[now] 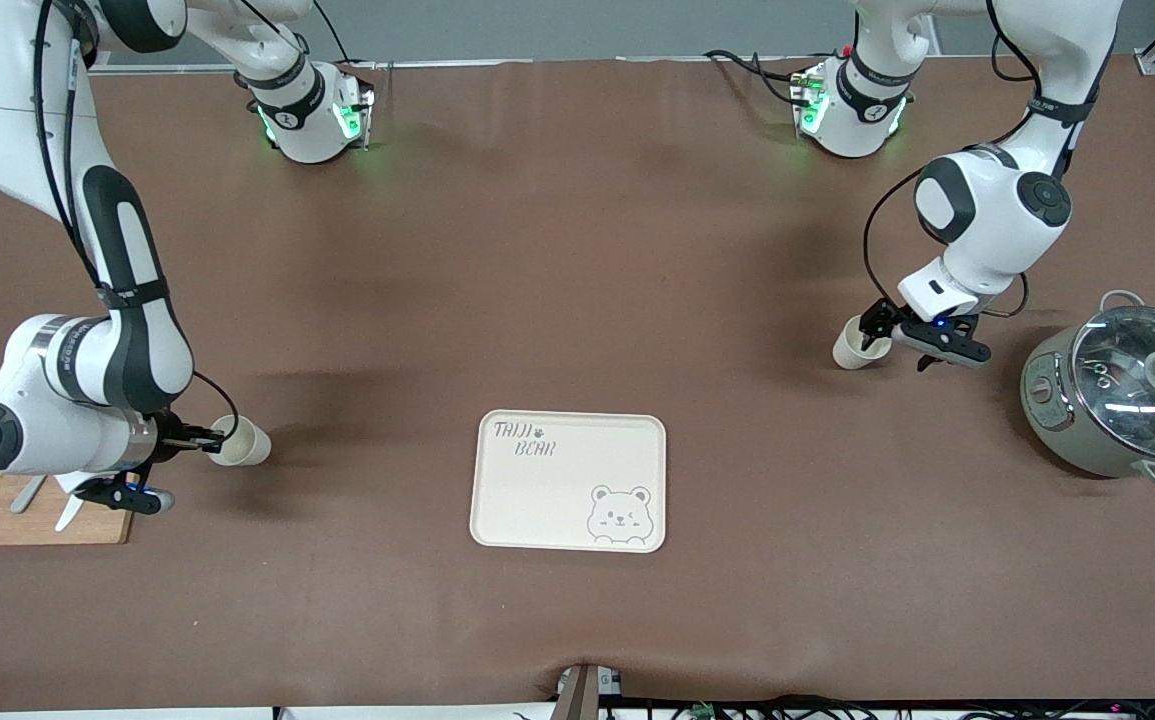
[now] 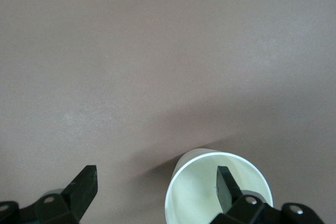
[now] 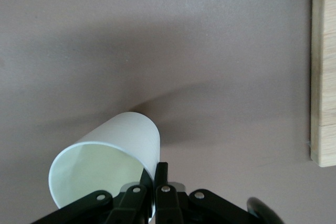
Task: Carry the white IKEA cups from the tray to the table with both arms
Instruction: 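Carry the cup toward the board with the right gripper while the left gripper lowers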
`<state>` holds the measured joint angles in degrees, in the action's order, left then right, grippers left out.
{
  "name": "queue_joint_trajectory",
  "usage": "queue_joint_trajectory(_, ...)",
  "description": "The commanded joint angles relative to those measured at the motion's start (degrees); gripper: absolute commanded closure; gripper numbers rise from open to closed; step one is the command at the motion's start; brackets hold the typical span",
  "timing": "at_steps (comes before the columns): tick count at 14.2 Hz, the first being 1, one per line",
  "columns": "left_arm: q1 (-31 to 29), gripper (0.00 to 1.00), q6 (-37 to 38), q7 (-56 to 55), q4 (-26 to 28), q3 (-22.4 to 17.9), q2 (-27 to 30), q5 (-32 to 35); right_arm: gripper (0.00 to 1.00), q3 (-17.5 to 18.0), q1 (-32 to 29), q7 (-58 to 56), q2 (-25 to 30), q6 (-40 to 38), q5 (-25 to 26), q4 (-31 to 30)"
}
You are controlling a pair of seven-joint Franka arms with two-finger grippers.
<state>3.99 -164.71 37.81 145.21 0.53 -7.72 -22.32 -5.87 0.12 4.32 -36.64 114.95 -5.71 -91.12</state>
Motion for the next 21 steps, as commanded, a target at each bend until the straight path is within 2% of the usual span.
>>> queue_joint_trajectory(1,0.1,0.00,6.2,-1.8,-1.8,0.4,3.5,-1.9,1.00,0.9,-1.3,-0.6,0.9,1.9,0.9,-2.3)
queue_joint_trajectory(3,0.1,0.00,11.9,-3.0,-4.0,0.5,5.3,-1.7,1.00,1.0,-1.3,-0.6,0.8,3.1,0.9,-3.3)
queue_joint_trajectory(7,-0.1,0.00,18.0,-5.3,-9.6,0.4,5.4,-0.9,0.99,1.0,-1.9,-1.0,0.9,3.5,0.9,-3.9)
queue_joint_trajectory(8,-0.2,0.00,19.8,-5.7,-11.5,0.4,5.0,-0.8,0.77,1.0,-2.1,-1.4,0.8,3.5,0.9,-3.8)
queue_joint_trajectory(9,-0.2,0.00,21.8,-7.2,-13.3,0.4,4.5,0.2,0.47,1.0,-2.1,-1.9,0.9,3.2,0.9,-3.6)
queue_joint_trajectory(10,-0.4,0.00,23.2,-9.7,-15.0,0.3,4.3,2.4,0.00,1.0,-2.1,-2.0,0.9,3.1,0.9,-3.6)
queue_joint_trajectory(13,-0.5,0.00,29.1,-19.0,-21.9,0.4,2.5,10.0,0.00,1.0,-1.4,-1.4,0.9,2.8,0.9,-3.5)
queue_joint_trajectory(18,0.1,0.00,38.1,-24.9,-31.7,0.4,1.7,11.8,0.00,1.0,-0.3,-0.6,1.0,-1.0,1.8,-0.9)
queue_joint_trajectory(21,2.3,0.00,42.4,-34.2,-36.9,0.9,1.7,15.8,0.00,1.2,0.0,-1.0,1.5,-1.6,6.6,1.7)
